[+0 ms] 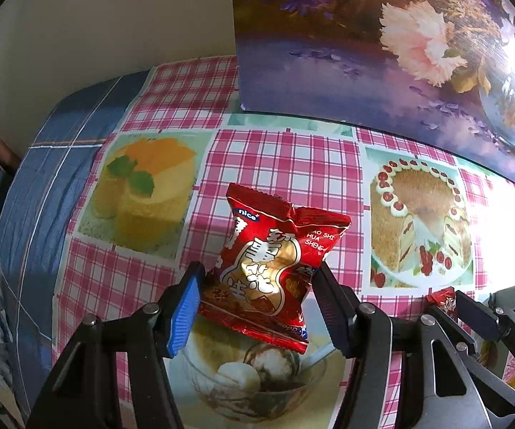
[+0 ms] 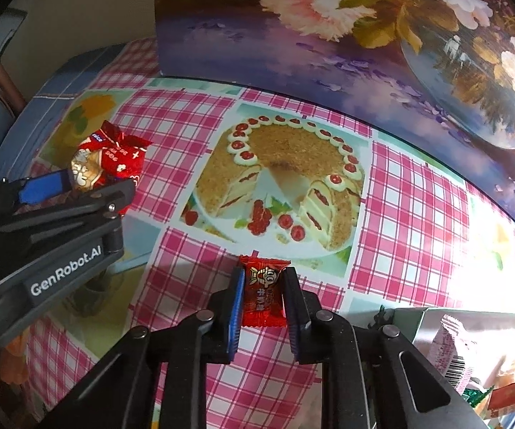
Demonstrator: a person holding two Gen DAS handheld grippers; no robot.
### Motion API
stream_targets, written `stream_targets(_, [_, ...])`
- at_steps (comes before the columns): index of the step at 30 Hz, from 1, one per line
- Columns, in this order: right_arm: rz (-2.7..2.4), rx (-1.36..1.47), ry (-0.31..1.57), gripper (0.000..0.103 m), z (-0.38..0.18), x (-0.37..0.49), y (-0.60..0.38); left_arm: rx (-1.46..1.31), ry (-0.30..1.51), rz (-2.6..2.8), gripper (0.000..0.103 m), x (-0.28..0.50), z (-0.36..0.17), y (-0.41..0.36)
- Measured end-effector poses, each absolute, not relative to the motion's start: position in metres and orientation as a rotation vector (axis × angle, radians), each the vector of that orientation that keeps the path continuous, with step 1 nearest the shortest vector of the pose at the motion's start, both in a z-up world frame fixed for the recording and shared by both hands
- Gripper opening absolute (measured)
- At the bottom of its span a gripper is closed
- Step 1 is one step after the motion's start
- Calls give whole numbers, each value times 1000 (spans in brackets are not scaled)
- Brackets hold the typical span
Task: Organize snacks
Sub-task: 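Grasp the small red candy with the right tool while the left tool grasps the red snack bag, then carry the red candy and red snack bag over the white tray with both tools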
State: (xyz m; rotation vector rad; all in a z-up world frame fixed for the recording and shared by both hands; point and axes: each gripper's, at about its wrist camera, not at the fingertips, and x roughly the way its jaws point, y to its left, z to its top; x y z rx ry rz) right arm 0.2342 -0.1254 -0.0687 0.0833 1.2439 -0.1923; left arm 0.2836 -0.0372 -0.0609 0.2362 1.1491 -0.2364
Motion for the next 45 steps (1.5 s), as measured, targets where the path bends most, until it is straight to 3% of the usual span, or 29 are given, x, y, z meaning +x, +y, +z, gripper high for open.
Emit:
stream_targets(13, [-171,117,1268,21,-66,217,-118,213,1170,-237,61,269,-59,-28])
stream_targets(25, [-133,257,1199,21,-34,154,-135,-2,1131,-223,60,210,-32,-13])
stream_targets(45, [-300,444,976,21,47,2,-207,-13,1080,-378,60,77,48,-90])
